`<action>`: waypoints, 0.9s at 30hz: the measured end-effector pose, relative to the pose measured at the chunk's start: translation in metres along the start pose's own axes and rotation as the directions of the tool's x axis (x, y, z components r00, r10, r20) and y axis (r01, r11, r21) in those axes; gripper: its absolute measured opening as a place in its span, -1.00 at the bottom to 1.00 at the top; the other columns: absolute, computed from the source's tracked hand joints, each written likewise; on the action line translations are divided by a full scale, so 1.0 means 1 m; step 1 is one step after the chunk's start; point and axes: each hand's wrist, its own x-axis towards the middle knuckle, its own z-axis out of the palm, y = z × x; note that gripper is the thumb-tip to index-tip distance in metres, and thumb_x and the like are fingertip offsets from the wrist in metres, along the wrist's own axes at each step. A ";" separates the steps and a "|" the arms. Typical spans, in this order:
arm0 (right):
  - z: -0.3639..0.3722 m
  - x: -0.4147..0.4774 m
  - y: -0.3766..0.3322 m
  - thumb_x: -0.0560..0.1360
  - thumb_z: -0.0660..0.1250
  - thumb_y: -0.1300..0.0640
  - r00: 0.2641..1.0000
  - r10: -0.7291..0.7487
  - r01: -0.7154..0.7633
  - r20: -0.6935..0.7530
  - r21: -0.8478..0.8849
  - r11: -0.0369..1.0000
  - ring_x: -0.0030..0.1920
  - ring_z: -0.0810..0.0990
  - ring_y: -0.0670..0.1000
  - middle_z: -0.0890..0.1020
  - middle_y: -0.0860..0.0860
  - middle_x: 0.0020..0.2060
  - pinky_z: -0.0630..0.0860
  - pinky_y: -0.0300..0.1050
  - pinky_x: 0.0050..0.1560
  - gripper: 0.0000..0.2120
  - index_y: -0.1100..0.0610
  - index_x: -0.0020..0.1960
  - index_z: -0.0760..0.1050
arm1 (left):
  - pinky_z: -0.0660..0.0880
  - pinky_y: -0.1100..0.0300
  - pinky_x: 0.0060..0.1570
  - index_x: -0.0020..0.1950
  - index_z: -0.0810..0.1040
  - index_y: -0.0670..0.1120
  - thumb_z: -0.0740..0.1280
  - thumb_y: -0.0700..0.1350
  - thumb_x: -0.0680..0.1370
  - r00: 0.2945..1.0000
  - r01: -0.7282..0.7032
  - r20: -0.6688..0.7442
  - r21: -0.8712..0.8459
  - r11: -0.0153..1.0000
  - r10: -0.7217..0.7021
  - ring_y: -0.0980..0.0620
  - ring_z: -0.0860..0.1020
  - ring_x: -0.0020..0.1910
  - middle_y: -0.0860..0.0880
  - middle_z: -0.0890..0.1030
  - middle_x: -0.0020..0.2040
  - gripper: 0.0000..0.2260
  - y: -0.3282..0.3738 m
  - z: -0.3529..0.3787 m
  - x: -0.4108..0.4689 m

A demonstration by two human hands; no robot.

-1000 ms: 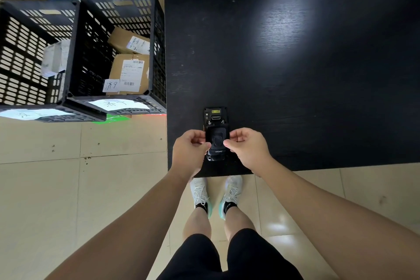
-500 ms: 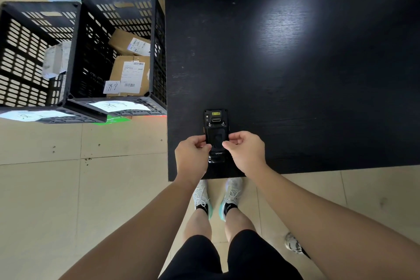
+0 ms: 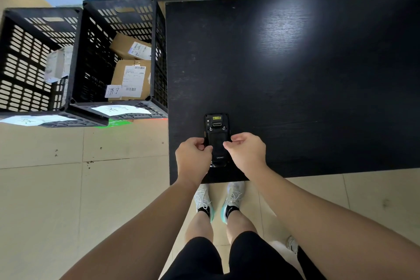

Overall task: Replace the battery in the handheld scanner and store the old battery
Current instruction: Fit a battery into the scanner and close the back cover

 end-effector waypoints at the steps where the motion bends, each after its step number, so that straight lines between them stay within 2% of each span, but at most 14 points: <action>1: 0.000 0.002 -0.002 0.40 0.51 0.06 1.000 -0.003 0.003 -0.008 0.014 1.000 -0.16 0.62 -0.12 0.68 -0.06 -0.10 0.49 -0.33 -0.24 -0.73 0.09 0.07 0.63 | 0.44 0.29 -0.03 0.16 0.66 -0.13 0.46 -0.10 0.45 1.000 0.001 -0.011 -0.007 1.000 -0.001 0.07 0.62 -0.12 0.02 0.67 -0.16 -0.70 0.002 0.000 0.003; 3: 0.000 0.006 -0.007 0.39 0.52 0.01 1.000 -0.020 0.020 -0.011 0.015 1.000 -0.07 0.64 -0.07 0.68 -0.05 -0.09 0.52 -0.26 -0.09 -0.67 0.10 0.10 0.62 | 0.52 0.22 0.03 0.18 0.65 -0.13 0.45 -0.04 0.46 1.000 0.010 -0.012 -0.027 1.000 -0.010 0.06 0.63 -0.11 0.03 0.68 -0.18 -0.68 0.007 -0.001 0.011; 5: 0.000 0.009 -0.012 0.39 0.51 -0.03 1.000 -0.030 0.030 0.004 -0.006 1.000 -0.01 0.64 -0.04 0.69 -0.03 -0.04 0.51 -0.24 -0.03 -0.62 0.11 0.14 0.61 | 0.54 0.17 0.08 0.18 0.65 -0.13 0.45 -0.02 0.47 1.000 0.023 0.000 -0.033 0.999 -0.023 0.05 0.64 -0.10 0.04 0.68 -0.17 -0.67 0.011 -0.001 0.017; 8: 0.001 0.013 -0.015 0.38 0.51 -0.04 0.999 -0.040 0.041 0.022 -0.032 0.999 0.02 0.64 -0.03 0.68 -0.02 -0.01 0.49 -0.23 -0.03 -0.58 0.13 0.17 0.60 | 0.54 0.16 0.09 0.16 0.65 -0.13 0.46 -0.03 0.47 0.999 0.044 0.023 -0.058 0.997 -0.043 0.04 0.64 -0.07 0.05 0.67 -0.17 -0.69 0.015 0.001 0.024; 11: 0.002 0.014 -0.016 0.37 0.53 -0.03 0.999 -0.041 0.042 0.032 -0.038 0.998 0.02 0.64 -0.02 0.63 -0.06 -0.12 0.50 -0.23 -0.01 -0.57 0.14 0.17 0.59 | 0.58 0.09 0.09 0.13 0.65 -0.13 0.47 -0.07 0.44 0.997 0.064 0.046 -0.067 0.996 -0.061 0.03 0.64 -0.09 0.02 0.68 -0.16 -0.71 0.016 0.003 0.026; 17: 0.005 0.019 -0.016 0.34 0.57 -0.02 0.999 -0.029 0.030 0.024 -0.033 0.999 -0.03 0.64 -0.04 0.63 -0.06 -0.14 0.51 -0.23 -0.03 -0.55 0.15 0.15 0.60 | 0.65 -0.05 -0.06 0.00 0.64 -0.08 0.51 -0.12 0.40 0.995 0.081 0.062 -0.074 0.994 -0.077 -0.02 0.66 -0.21 0.01 0.66 -0.22 -0.80 0.012 0.004 0.035; 23: 0.006 0.019 -0.015 0.34 0.57 -0.02 1.000 0.001 -0.001 0.017 -0.019 1.000 -0.05 0.61 -0.06 0.68 -0.01 0.00 0.47 -0.24 -0.08 -0.53 0.15 0.17 0.59 | 0.65 -0.04 -0.06 -0.01 0.62 -0.09 0.52 -0.15 0.40 0.996 0.066 0.064 -0.071 0.995 -0.062 -0.01 0.65 -0.19 0.00 0.64 -0.21 -0.80 0.010 0.006 0.040; 25: 0.007 0.019 -0.015 0.34 0.57 -0.02 1.000 0.005 -0.005 0.014 -0.013 1.000 -0.08 0.60 -0.08 0.66 -0.03 -0.04 0.45 -0.27 -0.12 -0.54 0.14 0.16 0.60 | 0.62 0.07 -0.06 0.04 0.62 -0.10 0.51 -0.13 0.42 0.997 0.037 0.066 -0.054 0.998 -0.033 0.02 0.64 -0.18 0.01 0.64 -0.19 -0.77 0.009 0.005 0.040; 27: 0.007 0.019 -0.016 0.34 0.57 -0.02 1.000 0.011 -0.011 0.014 -0.010 1.000 -0.10 0.59 -0.09 0.64 -0.06 -0.08 0.45 -0.27 -0.13 -0.55 0.13 0.16 0.59 | 0.51 0.23 -0.10 0.05 0.59 -0.07 0.50 -0.11 0.42 0.997 -0.060 0.058 0.011 0.998 0.059 0.08 0.60 -0.17 0.03 0.63 -0.17 -0.77 0.007 0.003 0.039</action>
